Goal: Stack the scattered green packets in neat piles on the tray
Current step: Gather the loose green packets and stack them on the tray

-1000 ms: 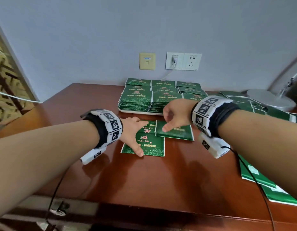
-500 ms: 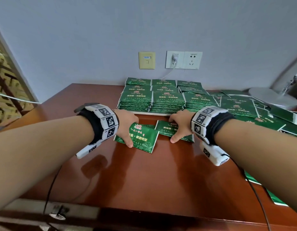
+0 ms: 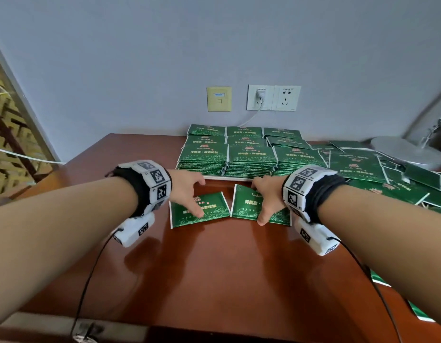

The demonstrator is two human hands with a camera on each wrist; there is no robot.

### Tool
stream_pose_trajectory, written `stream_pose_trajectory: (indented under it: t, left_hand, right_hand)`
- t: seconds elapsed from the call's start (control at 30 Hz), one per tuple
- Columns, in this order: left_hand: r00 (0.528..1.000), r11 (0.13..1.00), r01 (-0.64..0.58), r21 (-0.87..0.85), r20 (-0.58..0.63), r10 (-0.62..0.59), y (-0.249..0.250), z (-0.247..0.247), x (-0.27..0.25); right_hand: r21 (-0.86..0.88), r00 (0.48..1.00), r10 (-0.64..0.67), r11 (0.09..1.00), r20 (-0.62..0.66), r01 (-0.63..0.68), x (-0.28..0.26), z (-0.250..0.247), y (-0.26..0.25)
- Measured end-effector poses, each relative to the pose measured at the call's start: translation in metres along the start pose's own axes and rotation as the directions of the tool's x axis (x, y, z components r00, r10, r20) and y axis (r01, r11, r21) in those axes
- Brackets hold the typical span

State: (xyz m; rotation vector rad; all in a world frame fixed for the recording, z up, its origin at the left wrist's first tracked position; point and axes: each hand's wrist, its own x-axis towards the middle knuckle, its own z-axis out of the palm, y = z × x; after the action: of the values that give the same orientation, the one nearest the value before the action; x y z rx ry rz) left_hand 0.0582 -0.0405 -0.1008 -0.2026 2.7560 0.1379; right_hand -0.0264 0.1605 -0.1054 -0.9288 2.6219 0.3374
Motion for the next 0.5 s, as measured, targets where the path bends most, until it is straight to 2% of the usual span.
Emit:
stream_pose_trajectory:
  t: [0.13, 0.23, 0.33, 0.5]
  left_hand:
    - [0.998, 0.986, 0.045, 0.163, 0.046, -0.053, 0.012, 0.021, 0.005]
    - [0.994, 0.986, 0.052, 0.156, 0.091, -0.067, 0.017, 0.021, 0.004]
    - [0.996, 0.992, 0.024, 0.125, 0.083, -0.034, 0.019, 0.022, -0.002]
    - [0.996, 0.997, -0.004, 0.076, 0.086, -0.002, 0.016, 0.018, -0.007]
  right_hand:
    - [0.062, 1.0, 0.013, 0.998, 0.027, -0.015, 0.0, 0.003, -0.002]
    - [0.054, 0.999, 0.011, 0.998, 0.041, -0.013, -0.001, 0.002, -0.004]
    - [0.048, 0.999, -0.004, 0.999, 0.042, 0.002, -0.003, -0.001, -0.004]
    - [0.11, 0.999, -0.024, 0.993, -0.044, 0.029, -0.005, -0.011, 0.001]
